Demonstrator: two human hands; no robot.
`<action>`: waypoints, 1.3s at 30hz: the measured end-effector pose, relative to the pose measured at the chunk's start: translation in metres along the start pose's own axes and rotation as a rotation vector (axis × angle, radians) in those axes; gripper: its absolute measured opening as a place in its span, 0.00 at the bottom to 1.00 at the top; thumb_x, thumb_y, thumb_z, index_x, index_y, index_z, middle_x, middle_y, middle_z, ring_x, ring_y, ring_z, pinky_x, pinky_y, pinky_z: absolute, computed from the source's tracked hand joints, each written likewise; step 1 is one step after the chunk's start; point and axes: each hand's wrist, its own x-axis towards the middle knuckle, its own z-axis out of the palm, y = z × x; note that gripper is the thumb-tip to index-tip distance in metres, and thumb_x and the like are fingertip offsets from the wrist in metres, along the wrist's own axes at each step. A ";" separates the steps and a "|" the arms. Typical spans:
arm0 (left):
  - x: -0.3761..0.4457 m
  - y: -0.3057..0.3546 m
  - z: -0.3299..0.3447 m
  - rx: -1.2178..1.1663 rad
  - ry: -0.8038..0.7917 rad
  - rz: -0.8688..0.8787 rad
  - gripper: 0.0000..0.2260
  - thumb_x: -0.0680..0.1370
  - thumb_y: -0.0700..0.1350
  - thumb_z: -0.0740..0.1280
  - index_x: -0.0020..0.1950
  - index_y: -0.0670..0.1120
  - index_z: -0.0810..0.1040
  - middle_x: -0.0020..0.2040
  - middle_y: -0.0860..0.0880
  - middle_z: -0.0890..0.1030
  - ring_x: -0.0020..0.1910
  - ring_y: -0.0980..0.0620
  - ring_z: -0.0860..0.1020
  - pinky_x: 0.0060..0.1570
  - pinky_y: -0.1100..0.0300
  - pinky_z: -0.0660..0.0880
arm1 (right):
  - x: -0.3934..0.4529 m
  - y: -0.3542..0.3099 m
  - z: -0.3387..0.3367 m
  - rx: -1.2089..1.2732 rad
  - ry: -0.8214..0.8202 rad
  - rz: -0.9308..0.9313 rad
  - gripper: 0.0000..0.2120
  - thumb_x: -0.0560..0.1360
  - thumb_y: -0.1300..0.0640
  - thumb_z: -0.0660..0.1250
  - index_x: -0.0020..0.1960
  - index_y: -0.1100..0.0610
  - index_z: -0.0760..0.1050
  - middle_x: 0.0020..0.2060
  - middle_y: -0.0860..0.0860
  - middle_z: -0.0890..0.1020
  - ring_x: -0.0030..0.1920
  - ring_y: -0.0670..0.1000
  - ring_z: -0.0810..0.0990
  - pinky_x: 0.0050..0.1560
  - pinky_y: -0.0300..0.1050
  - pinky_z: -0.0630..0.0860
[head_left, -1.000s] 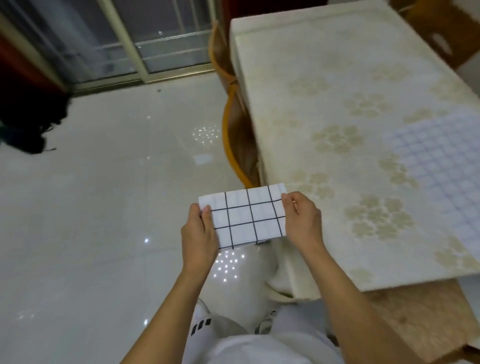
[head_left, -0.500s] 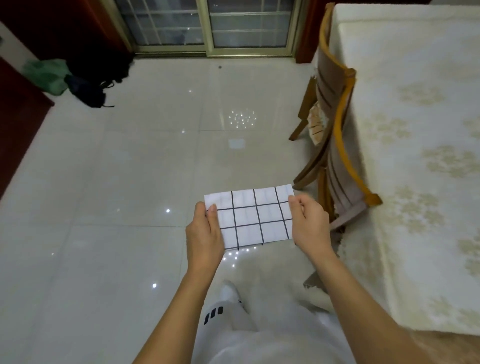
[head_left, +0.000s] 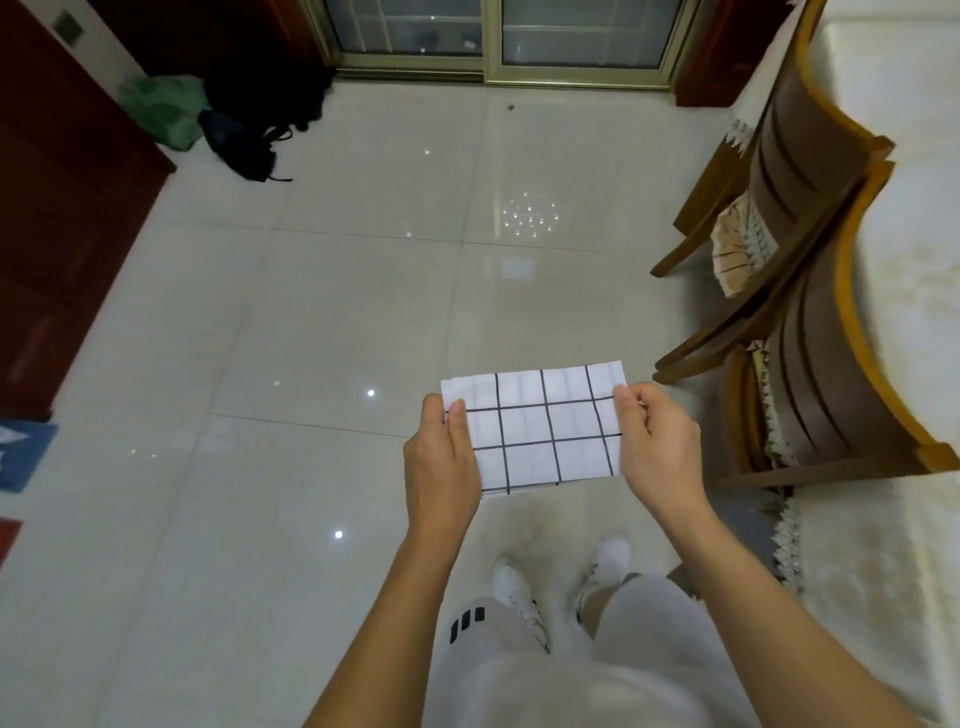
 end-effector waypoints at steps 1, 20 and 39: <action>0.005 0.001 0.000 0.000 0.004 0.000 0.14 0.85 0.50 0.54 0.40 0.49 0.63 0.29 0.53 0.69 0.27 0.54 0.64 0.28 0.58 0.63 | 0.004 -0.002 0.002 0.007 -0.004 -0.001 0.19 0.84 0.52 0.57 0.37 0.61 0.67 0.28 0.57 0.70 0.30 0.48 0.66 0.33 0.49 0.67; 0.173 0.110 0.097 0.030 0.026 0.017 0.14 0.85 0.49 0.54 0.42 0.43 0.66 0.30 0.51 0.68 0.28 0.55 0.62 0.26 0.62 0.61 | 0.226 -0.011 -0.028 0.031 -0.035 0.007 0.17 0.84 0.51 0.56 0.37 0.55 0.68 0.29 0.52 0.71 0.31 0.47 0.67 0.32 0.46 0.67; 0.322 0.190 0.175 0.033 0.014 0.034 0.14 0.85 0.48 0.54 0.41 0.45 0.66 0.29 0.52 0.68 0.26 0.56 0.64 0.25 0.64 0.61 | 0.413 -0.018 -0.039 0.054 -0.035 0.013 0.16 0.84 0.50 0.56 0.40 0.54 0.69 0.29 0.49 0.70 0.30 0.45 0.67 0.32 0.39 0.68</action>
